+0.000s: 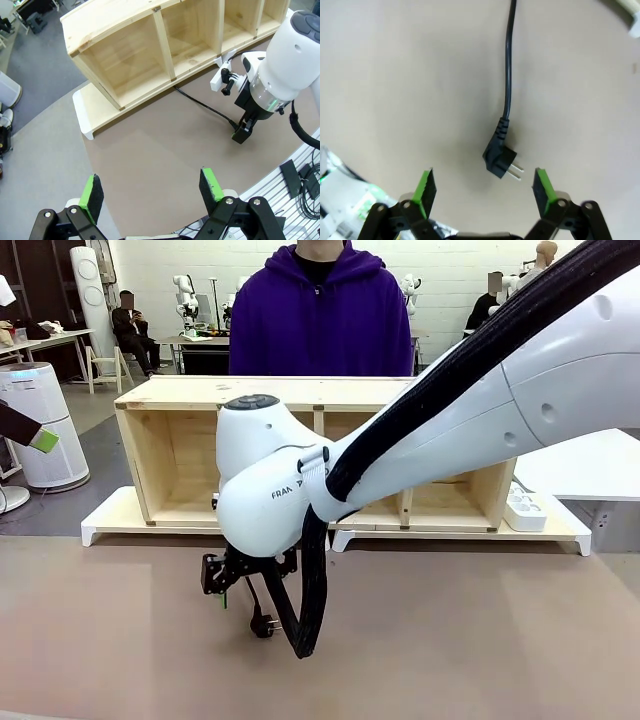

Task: Perform cable management.
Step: When the cord part of the Power Cable appears at the lower middle area of the table and stops, grasp the cord part of the Power Cable.

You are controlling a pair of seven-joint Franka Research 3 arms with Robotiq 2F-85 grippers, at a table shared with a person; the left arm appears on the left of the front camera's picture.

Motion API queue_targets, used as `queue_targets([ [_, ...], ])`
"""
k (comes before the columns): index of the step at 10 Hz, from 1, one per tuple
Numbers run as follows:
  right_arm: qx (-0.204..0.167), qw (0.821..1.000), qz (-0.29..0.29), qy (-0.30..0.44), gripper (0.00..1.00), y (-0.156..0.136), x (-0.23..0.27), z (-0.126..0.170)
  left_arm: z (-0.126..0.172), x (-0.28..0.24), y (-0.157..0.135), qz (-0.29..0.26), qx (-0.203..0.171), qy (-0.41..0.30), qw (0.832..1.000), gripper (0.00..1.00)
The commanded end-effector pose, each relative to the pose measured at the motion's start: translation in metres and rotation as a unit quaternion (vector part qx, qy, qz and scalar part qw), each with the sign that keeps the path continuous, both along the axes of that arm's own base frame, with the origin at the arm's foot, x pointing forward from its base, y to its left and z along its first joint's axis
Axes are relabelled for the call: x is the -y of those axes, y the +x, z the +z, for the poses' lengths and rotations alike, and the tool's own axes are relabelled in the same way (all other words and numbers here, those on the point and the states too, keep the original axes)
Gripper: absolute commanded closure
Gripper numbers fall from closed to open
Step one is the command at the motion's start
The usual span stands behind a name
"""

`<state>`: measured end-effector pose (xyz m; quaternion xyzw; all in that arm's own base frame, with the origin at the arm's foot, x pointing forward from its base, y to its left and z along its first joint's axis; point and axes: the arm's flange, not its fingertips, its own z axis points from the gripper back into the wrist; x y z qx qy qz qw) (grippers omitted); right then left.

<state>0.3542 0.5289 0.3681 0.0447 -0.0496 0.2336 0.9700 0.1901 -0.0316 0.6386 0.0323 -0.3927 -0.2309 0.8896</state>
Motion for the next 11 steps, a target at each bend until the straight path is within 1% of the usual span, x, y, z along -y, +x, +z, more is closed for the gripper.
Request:
queue_targets([
  [1,0.007,1.0,-0.013,0.006,0.0,0.002,0.003,-0.032,0.001,-0.001,0.001,0.005,0.002,-0.001,1.0,0.0],
  [3,0.019,1.0,-0.012,0.0,0.0,0.01,0.003,-0.045,0.001,-0.001,0.001,0.005,0.002,-0.001,1.0,0.0],
  [4,0.034,0.999,-0.01,-0.001,0.0,0.015,0.0,-0.049,0.001,-0.001,0.001,0.005,0.002,-0.001,1.0,0.0],
  [7,0.043,0.998,-0.046,-0.021,0.0,0.031,-0.003,-0.06,0.001,-0.001,0.001,0.005,0.002,-0.001,1.0,0.0],
  [8,0.036,0.997,-0.054,-0.033,0.0,0.034,-0.004,-0.064,0.001,-0.001,0.001,0.005,0.002,-0.001,1.0,0.0],
  [10,0.031,0.996,-0.066,-0.052,0.17,0.039,-0.003,-0.067,0.001,-0.001,0.001,0.005,0.002,-0.001,1.0,0.0],
  [11,0.028,0.995,-0.068,-0.06,0.27,0.04,-0.004,-0.069,0.001,-0.001,0.001,0.005,0.002,-0.001,1.0,0.0],
])
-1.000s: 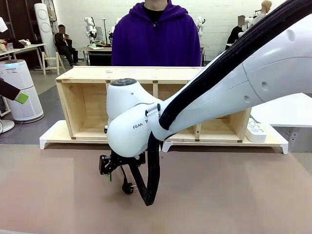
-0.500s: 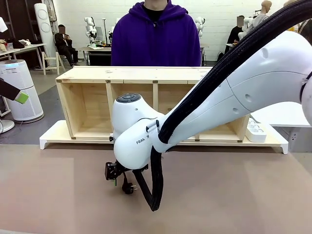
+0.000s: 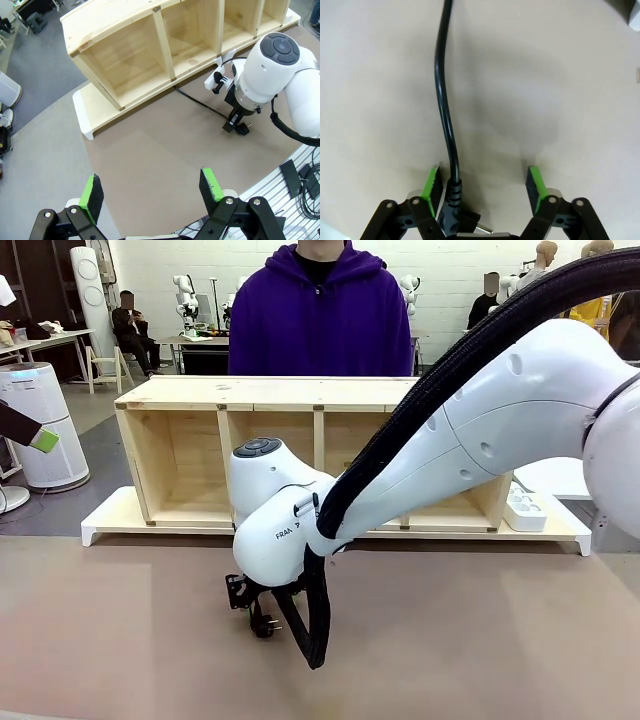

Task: Perform cable management.
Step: When the cord part of the Power Cable appears at the lower middle area of the table and stops, grasp the cord part of the Power Cable.

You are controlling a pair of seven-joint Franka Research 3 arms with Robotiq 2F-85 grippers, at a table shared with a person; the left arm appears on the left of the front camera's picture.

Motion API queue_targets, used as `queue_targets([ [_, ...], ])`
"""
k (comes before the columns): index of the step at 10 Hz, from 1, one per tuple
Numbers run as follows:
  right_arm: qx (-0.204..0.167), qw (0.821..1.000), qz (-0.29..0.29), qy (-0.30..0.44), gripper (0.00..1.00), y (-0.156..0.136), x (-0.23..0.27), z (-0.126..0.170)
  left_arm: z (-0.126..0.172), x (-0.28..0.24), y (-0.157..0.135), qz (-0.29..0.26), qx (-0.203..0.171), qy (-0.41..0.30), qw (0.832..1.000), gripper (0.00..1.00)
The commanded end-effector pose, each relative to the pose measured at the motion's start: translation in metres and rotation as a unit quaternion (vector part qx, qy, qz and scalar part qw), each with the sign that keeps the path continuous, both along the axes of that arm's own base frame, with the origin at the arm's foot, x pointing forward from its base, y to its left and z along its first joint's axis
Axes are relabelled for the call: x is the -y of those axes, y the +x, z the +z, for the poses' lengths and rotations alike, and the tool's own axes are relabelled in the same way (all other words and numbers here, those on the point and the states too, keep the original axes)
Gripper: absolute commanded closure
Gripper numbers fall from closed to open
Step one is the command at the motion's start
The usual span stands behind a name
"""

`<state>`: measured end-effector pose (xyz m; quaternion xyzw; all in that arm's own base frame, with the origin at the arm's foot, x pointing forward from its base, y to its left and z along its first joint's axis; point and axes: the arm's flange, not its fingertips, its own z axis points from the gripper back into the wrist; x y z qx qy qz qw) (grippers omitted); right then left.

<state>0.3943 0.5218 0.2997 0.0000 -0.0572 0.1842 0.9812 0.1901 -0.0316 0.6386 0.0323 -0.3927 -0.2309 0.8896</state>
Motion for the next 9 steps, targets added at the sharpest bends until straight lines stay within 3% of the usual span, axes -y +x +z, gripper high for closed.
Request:
queue_targets([
  [1,0.01,0.999,-0.018,-0.025,0.36,0.0002,-0.0107,-0.0008,0.0005,-0.0008,0.0015,0.005,0.002,-0.001,1.0,0.0],
  [7,0.012,0.999,-0.019,-0.029,0.96,-0.0009,-0.0105,0.0006,0.0005,-0.0008,0.0015,0.005,0.002,-0.001,1.0,0.0],
  [9,0.014,0.999,-0.019,-0.029,1.0,-0.0011,-0.0108,0.0009,0.0005,-0.0008,0.0015,0.005,0.002,-0.001,1.0,0.0],
])
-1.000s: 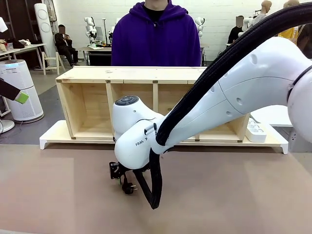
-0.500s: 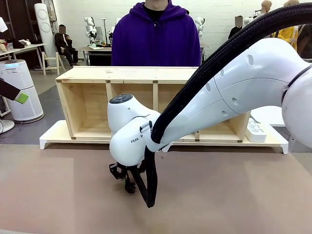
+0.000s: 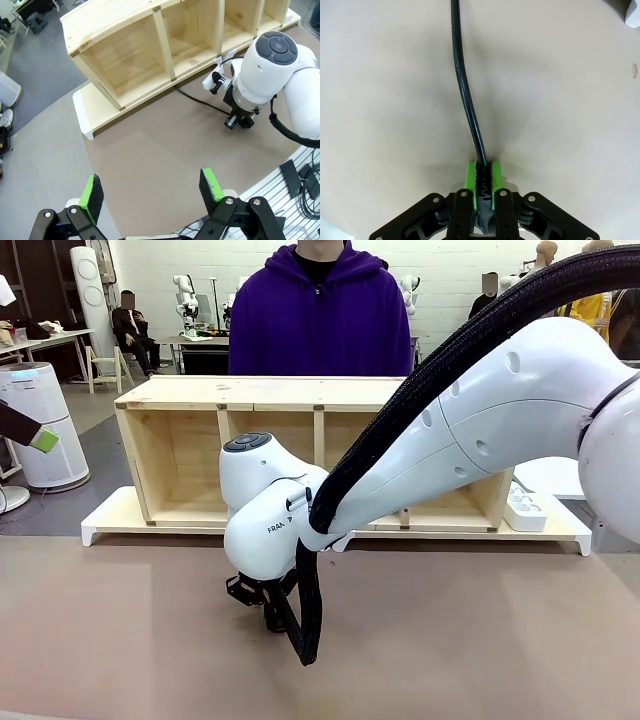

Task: Perform cable management.
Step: When the cord part of the Power Cable appears at the lower middle area of the table and stops, grasp the cord part of the Power Cable, then pull the grasped Power Cable to the location of the Power Strip.

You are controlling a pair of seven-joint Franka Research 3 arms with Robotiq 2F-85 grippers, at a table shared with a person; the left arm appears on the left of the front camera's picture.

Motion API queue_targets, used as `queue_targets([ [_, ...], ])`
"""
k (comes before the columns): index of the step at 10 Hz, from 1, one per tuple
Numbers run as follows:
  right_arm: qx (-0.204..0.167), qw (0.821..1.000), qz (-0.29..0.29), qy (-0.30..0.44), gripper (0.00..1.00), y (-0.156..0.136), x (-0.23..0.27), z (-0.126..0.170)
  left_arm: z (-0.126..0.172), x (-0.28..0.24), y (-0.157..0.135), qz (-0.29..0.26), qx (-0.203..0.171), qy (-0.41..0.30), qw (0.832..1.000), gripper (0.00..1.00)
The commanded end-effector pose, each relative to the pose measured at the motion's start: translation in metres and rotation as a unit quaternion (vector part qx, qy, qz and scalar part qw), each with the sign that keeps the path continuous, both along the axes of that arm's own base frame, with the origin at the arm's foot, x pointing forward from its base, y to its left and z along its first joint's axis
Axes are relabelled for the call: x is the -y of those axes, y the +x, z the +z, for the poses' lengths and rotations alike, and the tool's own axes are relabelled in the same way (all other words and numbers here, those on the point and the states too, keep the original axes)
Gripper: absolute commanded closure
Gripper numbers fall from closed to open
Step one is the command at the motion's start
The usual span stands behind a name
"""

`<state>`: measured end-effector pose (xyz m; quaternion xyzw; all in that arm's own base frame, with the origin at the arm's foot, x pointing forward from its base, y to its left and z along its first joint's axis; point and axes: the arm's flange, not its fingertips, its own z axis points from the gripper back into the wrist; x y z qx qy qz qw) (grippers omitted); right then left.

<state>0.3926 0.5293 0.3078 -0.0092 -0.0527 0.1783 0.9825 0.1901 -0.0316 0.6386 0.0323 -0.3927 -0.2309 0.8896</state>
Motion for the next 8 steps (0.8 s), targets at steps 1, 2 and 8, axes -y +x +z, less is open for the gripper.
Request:
queue_targets([
  [1,0.019,1.0,-0.012,-0.017,1.0,0.0008,-0.0031,-0.0066,0.0005,-0.0008,0.0015,0.005,0.002,-0.001,1.0,0.0],
  [2,0.017,1.0,0.008,-0.006,1.0,-0.001,-0.0046,-0.0033,0.0005,-0.0008,0.0015,0.005,0.002,-0.001,1.0,0.0],
  [8,0.0,1.0,0.0,0.0,1.0,0.0,0.0,0.0,0.0005,-0.0008,0.0015,0.005,0.002,-0.001,1.0,0.0],
])
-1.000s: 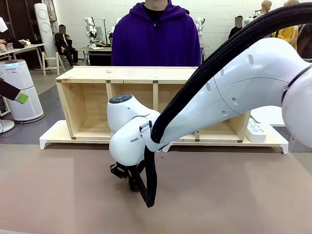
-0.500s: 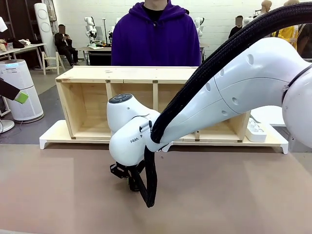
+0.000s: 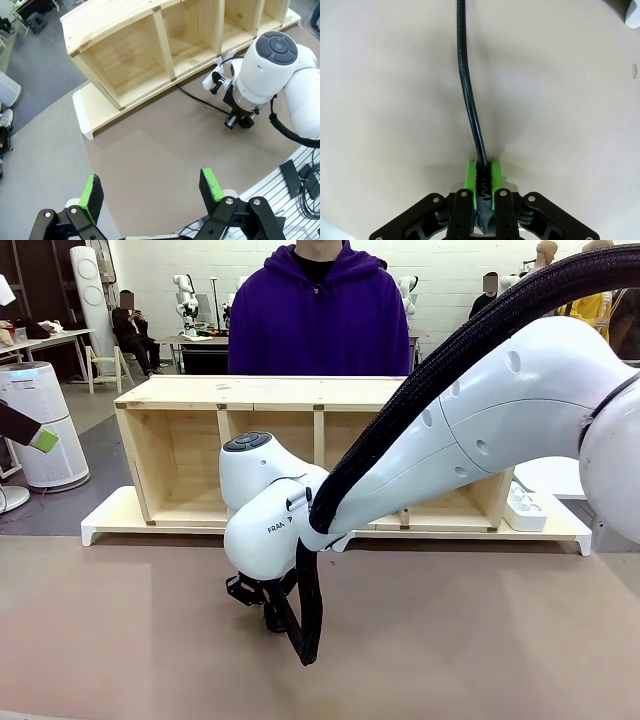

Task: Perform cable management.
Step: Pull the grasped Power Cable to the location of the Power Strip.

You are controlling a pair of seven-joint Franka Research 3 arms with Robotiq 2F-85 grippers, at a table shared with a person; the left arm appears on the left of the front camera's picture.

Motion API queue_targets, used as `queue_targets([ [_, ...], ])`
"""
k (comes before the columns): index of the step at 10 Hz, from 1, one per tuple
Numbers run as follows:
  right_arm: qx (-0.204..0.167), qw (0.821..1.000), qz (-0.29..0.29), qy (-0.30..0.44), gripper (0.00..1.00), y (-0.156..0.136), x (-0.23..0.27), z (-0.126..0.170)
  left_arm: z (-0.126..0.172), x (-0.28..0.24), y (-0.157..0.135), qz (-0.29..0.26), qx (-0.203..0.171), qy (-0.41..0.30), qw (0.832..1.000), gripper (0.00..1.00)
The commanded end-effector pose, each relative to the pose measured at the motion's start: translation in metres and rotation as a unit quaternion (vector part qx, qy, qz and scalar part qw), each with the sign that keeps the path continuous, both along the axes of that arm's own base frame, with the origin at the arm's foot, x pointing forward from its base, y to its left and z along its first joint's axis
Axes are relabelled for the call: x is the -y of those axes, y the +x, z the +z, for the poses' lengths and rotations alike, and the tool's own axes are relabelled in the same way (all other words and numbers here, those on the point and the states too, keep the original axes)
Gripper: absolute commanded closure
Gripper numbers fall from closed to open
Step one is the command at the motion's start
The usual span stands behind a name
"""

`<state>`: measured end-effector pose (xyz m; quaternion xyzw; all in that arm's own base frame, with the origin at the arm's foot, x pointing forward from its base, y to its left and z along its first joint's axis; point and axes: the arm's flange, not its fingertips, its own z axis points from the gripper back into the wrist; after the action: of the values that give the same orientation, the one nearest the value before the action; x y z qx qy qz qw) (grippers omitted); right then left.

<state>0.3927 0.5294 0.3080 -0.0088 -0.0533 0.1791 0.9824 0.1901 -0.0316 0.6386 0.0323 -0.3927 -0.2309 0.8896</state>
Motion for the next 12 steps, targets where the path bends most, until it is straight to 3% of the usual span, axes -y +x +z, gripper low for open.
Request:
queue_targets([
  [1,0.0,1.0,-0.001,0.0,1.0,0.0,0.0,0.0,0.001,-0.001,0.001,0.005,0.002,-0.001,1.0,0.0],
  [6,0.0,1.0,-0.001,0.0,1.0,0.0,0.0,0.0,0.001,-0.001,0.001,0.005,0.002,-0.001,1.0,0.0],
  [7,0.0,1.0,0.0,0.0,0.86,0.0,0.0,0.0,0.001,-0.001,0.001,0.005,0.002,-0.001,1.0,0.0],
  [9,-0.002,0.999,0.001,-0.034,0.86,-0.013,0.001,0.025,0.001,-0.001,0.001,0.005,0.002,-0.001,1.0,0.0],
  [12,-0.002,1.0,0.012,-0.023,0.86,-0.074,0.018,0.043,0.001,-0.001,0.001,0.005,0.002,-0.001,1.0,0.0],
])
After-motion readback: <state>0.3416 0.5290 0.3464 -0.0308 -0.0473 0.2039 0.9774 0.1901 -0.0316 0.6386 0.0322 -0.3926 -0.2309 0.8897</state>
